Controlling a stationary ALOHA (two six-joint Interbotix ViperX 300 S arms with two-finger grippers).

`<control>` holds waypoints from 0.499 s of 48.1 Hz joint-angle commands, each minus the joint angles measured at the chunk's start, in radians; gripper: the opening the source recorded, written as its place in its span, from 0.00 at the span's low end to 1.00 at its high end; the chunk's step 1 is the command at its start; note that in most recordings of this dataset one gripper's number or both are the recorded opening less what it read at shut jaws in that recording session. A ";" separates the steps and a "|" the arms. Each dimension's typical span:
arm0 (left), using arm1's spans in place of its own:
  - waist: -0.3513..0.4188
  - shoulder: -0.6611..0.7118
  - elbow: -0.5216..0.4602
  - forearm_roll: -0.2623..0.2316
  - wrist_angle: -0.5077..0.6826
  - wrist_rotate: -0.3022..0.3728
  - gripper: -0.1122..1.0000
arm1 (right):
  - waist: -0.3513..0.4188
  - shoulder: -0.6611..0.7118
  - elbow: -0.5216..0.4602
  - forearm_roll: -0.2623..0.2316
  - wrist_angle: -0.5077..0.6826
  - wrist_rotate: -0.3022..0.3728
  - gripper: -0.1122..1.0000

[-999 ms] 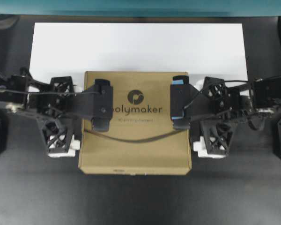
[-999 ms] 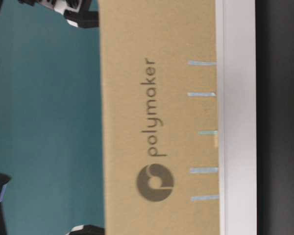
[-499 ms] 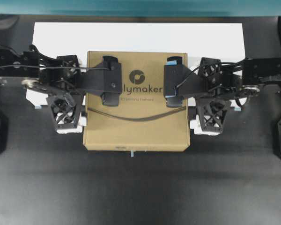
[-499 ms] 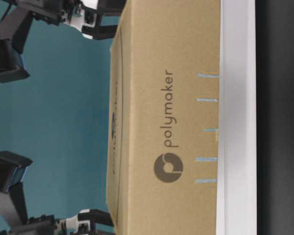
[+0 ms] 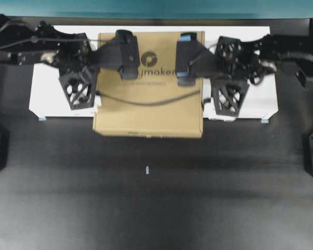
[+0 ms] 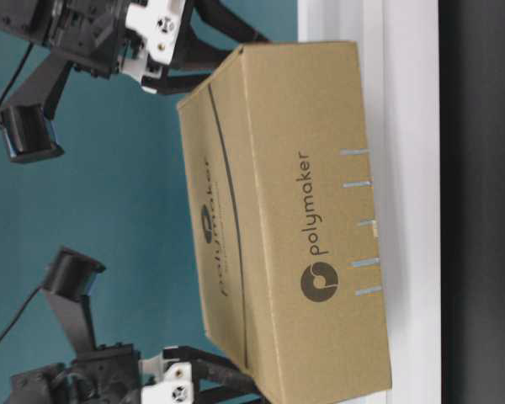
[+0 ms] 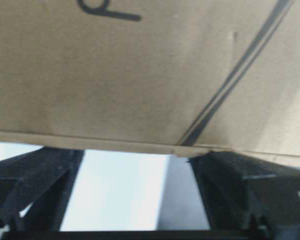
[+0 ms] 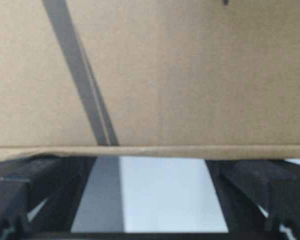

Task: Place the cardboard box on the stand after clamping it between your arms.
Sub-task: 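Lift the clamped box and carry it back over the white stand, then lower the box onto the stand and release both grippers outward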

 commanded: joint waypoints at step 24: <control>0.104 0.072 -0.129 -0.014 -0.150 0.049 0.79 | -0.143 0.123 -0.044 0.152 -0.112 -0.227 0.84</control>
